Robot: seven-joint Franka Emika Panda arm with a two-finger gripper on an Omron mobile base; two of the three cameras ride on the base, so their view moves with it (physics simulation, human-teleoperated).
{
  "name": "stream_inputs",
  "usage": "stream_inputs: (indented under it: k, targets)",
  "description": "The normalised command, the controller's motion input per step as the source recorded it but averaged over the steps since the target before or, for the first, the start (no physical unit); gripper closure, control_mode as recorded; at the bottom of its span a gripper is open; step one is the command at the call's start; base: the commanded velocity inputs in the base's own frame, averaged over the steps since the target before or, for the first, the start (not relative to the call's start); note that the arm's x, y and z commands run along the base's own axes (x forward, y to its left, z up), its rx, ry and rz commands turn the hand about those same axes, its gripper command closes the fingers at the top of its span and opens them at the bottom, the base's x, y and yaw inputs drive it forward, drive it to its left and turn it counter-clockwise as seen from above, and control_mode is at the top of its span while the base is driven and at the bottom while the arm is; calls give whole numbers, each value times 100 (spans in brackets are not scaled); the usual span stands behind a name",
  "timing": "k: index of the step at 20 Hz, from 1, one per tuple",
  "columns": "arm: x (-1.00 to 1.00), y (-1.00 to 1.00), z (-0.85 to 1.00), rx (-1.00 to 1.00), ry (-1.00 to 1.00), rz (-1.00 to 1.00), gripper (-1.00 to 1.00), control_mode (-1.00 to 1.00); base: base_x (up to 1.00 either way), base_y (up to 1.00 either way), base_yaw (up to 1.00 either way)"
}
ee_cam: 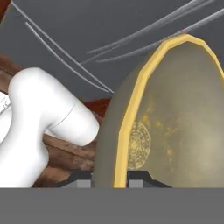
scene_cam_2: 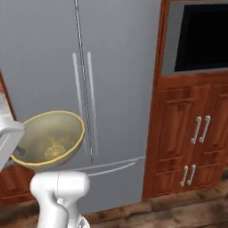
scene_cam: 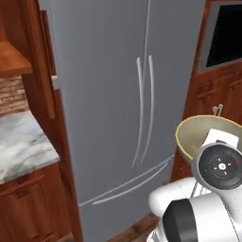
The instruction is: Pick up the bowls from the cabinet and place each bowl in front of a stool on the dining counter.
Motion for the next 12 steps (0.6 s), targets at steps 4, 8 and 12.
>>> stream_inputs:
  k: [4, 8, 12]
  targets:
    - [0, 0, 0, 0, 0, 0, 100, 100, 0, -38, -90]
    - [0, 0, 0, 0, 0, 0, 100, 100, 1, -40, -87]
    - [0, 0, 0, 0, 0, 0, 100, 100, 29, -32, -78]
